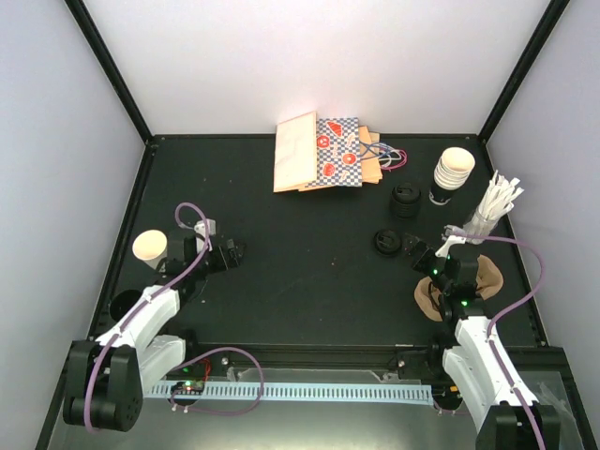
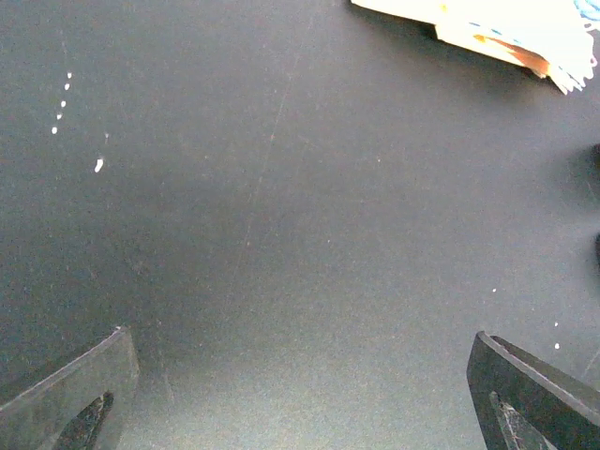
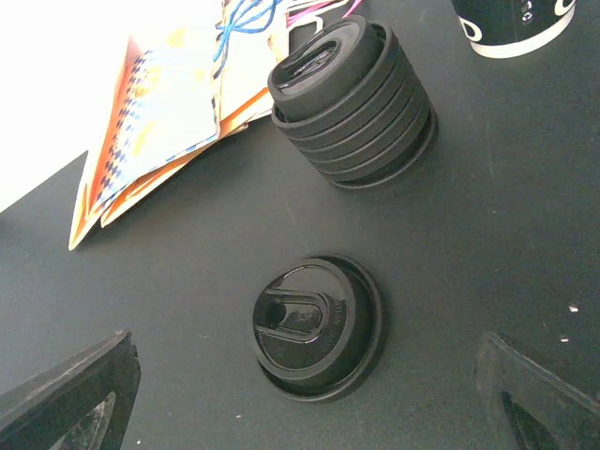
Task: Pack the takeout coffee
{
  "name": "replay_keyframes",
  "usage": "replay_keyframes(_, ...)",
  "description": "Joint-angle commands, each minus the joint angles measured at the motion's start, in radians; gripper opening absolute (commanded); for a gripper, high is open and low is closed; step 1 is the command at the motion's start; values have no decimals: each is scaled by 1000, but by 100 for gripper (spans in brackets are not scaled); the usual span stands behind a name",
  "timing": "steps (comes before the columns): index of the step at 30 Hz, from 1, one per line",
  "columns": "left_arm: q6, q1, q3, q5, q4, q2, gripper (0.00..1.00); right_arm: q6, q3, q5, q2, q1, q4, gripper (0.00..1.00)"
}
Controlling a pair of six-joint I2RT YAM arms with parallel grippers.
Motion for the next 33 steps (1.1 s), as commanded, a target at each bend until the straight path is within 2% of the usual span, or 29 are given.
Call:
replay_keyframes(1,17,-3,64,-15,-15,-4,99,-1,-4,7,2,-1,13,100)
replay_keyframes(7,-30,-2,135,-156,-153,-20,99,-4,5,19,14,-1,13,100)
replay_keyframes(11,-40,-3,152,-85,-142,-24,99,6,31,78,18,-1,-31,100)
replay_keyframes(15,-80,-3,150,33,-60,-8,99,30,71,153,22,-1,-113,100)
replay_keyframes(20,-104,-12,174,120,60,78,99,15,95,88,54,-1,-151,100)
replay_keyframes(27,-62,-74,339,113,29,270,99,-51,155,-4,108,-1,-153,100)
replay_keyframes(33,-18,-132,447,110,-3,384,99,-66,263,-85,233,1,-157,100)
